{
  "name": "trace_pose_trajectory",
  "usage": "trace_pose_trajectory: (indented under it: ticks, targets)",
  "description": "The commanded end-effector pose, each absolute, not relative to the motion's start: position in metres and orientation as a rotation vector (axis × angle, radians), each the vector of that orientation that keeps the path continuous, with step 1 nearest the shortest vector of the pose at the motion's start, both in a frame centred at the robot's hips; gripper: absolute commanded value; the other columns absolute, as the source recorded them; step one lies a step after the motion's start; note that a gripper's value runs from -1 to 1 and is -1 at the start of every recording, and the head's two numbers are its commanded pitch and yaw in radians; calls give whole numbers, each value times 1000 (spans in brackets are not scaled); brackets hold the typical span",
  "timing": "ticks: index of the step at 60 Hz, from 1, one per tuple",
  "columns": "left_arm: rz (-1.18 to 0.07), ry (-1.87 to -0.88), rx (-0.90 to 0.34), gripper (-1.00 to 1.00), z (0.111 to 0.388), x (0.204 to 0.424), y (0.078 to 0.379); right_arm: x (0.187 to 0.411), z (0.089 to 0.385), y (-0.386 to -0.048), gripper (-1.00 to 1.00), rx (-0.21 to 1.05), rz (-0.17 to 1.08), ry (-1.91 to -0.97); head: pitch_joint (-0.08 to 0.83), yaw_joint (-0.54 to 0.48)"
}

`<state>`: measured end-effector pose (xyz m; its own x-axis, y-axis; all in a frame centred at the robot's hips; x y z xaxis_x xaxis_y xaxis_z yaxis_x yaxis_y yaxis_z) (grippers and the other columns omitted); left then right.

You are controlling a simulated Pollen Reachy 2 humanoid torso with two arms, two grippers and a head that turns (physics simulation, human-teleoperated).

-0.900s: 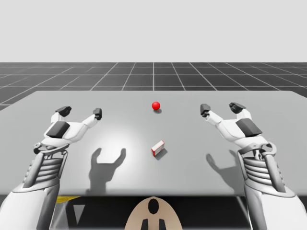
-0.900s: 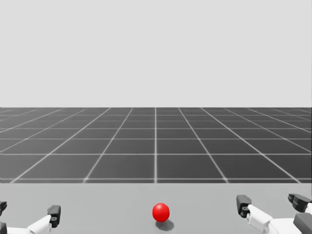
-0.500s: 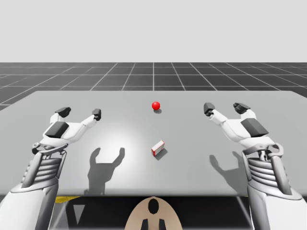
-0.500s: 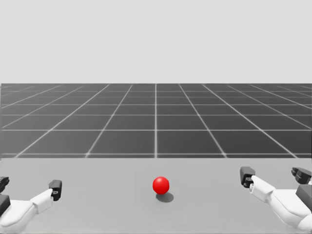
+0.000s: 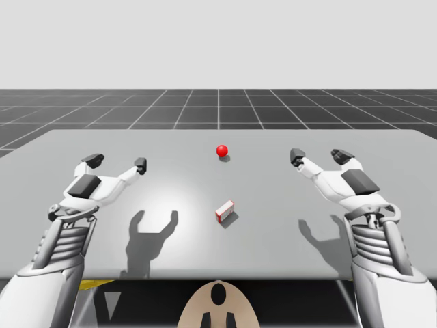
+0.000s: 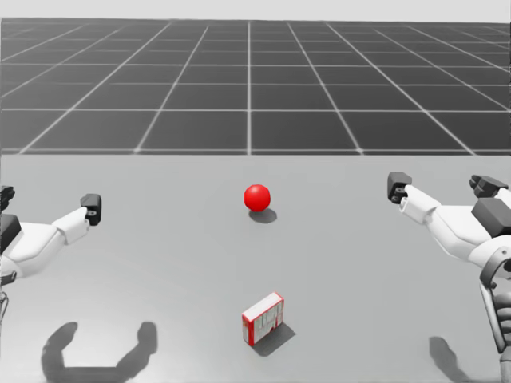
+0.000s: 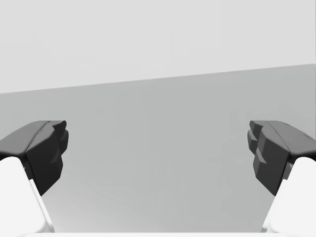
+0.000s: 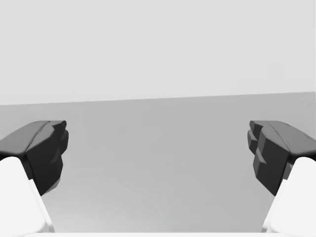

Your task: Watch the red light. When it turns green, pick up the object.

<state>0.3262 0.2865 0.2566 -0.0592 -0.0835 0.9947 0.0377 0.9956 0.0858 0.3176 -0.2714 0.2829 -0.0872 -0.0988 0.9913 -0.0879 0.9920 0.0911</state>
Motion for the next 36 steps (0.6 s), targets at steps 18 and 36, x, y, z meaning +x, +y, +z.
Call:
trace_pose_trajectory:
  ticks: [18, 36]
  targets:
    - [-109, -1632, 19, -1000, 258, 324, 284, 319, 282, -271, -1000, 143, 1, -1652, 426, -27]
    - [-105, -1644, 12, -1000, 260, 322, 284, 319, 282, -271, -1000, 136, 5, -1661, 429, -21]
